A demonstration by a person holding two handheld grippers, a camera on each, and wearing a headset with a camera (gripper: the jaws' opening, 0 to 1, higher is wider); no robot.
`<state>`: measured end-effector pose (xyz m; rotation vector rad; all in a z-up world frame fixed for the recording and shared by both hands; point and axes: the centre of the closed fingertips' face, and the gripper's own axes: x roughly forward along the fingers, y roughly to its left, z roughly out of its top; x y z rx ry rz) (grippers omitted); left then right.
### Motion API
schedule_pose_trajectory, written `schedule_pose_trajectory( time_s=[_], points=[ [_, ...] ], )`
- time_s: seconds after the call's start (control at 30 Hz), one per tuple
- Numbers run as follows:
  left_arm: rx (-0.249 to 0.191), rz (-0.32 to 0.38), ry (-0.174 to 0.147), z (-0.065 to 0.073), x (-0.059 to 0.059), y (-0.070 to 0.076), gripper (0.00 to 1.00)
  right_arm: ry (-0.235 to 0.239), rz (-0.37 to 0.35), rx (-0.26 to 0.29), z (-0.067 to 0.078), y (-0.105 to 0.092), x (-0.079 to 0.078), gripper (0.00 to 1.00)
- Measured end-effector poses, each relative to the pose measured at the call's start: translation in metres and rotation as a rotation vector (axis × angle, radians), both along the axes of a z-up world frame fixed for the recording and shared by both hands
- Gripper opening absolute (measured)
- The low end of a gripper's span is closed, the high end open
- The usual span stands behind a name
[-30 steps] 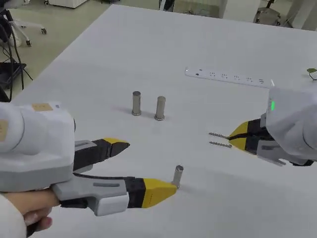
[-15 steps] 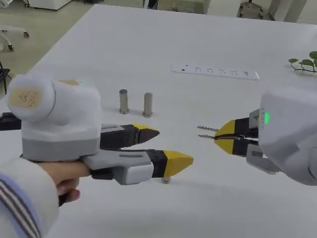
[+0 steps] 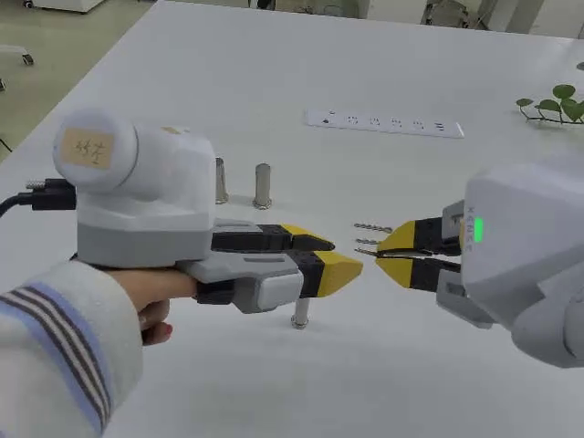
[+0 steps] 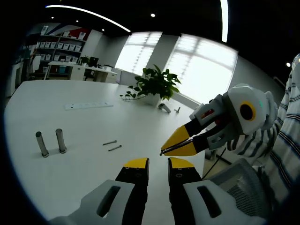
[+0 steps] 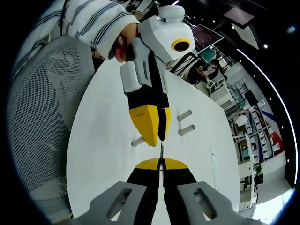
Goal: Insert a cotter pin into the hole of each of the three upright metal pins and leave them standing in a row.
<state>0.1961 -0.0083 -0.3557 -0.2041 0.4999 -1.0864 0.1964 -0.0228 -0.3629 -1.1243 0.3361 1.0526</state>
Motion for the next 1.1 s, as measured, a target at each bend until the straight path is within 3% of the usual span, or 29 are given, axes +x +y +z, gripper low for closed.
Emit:
schedule_pose_trajectory(
  time_s=[0.13,0.37,0.67,0.93,1.03,1.1],
  points=[
    [-0.005,-0.015,0.002,0.002,0.0,-0.003,0.07,0.013,-0.014,0.034,0.0,0.003,-0.002,0.0],
    [-0.005,-0.037,0.004,0.003,0.0,-0.005,0.01,0.016,-0.016,0.039,-0.002,0.005,-0.005,0.0],
    [0.028,-0.058,0.001,-0.003,-0.003,-0.007,0.0,0.03,-0.022,0.06,-0.003,0.008,-0.008,0.0],
    [0.029,-0.061,0.008,-0.003,-0.005,-0.007,0.0,0.028,-0.019,0.062,-0.003,0.01,-0.01,0.0],
    [0.034,-0.073,-0.023,-0.001,-0.006,-0.007,0.0,0.026,-0.024,0.072,-0.002,0.011,-0.01,0.0],
    [0.034,-0.061,-0.015,0.0,-0.005,-0.006,0.0,0.025,-0.025,0.08,-0.001,0.012,-0.009,0.0]
  ],
)
